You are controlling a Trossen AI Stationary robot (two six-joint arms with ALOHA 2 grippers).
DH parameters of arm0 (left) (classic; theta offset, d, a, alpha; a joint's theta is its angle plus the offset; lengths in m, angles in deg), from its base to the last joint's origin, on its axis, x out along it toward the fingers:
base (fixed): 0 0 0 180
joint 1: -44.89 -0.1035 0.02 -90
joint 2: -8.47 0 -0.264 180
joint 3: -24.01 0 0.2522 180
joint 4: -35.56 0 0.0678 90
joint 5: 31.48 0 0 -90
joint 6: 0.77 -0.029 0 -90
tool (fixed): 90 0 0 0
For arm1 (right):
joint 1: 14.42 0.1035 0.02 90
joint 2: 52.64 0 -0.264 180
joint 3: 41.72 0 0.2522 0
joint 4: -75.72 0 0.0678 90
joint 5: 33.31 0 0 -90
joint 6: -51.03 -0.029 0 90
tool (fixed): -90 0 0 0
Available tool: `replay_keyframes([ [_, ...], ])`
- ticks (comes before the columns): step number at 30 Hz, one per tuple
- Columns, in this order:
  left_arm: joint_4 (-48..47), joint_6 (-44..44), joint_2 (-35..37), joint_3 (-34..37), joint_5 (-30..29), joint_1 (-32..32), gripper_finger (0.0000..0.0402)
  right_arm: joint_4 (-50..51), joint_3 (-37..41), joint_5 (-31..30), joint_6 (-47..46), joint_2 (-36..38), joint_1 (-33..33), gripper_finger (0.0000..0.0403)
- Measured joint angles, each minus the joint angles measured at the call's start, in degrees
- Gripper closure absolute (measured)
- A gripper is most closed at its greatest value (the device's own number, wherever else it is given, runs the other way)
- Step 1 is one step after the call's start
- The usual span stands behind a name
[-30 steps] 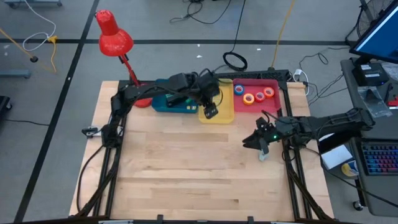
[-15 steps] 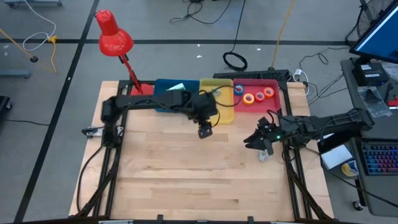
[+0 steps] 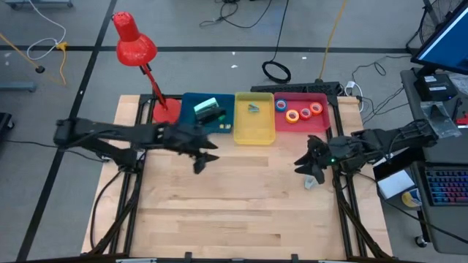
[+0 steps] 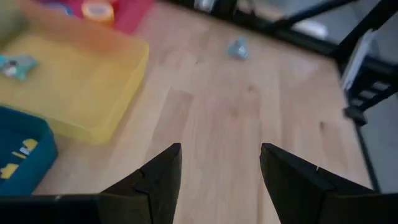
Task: Pick and place Stapler, Stapler remover, tape
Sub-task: Put the light blue staple remover into the yellow bin
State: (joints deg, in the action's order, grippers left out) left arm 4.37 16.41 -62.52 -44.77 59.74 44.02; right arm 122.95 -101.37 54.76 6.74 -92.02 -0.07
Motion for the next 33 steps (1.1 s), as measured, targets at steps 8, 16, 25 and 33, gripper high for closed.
replay_keyframes([
  [8, 7.8, 7.9, 22.2, 20.0, -12.4, 6.3, 0.0183, 21.2, -10.7, -0.9, -6.0, -11.4, 1.8, 0.0226],
  [16, 9.6, 10.0, 36.7, 30.9, -17.9, 12.1, 0.0183, 32.5, -11.6, 0.7, -26.4, -18.8, 2.2, 0.0223],
  [25, 11.1, 10.6, 41.3, 35.0, -21.3, 14.2, 0.0183, 42.2, -11.6, 1.9, -42.8, -19.4, 2.3, 0.0226],
  [33, 11.1, 11.6, 41.3, 35.0, -21.3, 14.2, 0.0183, 41.9, -8.4, 2.1, -54.2, -19.3, 2.5, 0.0226],
])
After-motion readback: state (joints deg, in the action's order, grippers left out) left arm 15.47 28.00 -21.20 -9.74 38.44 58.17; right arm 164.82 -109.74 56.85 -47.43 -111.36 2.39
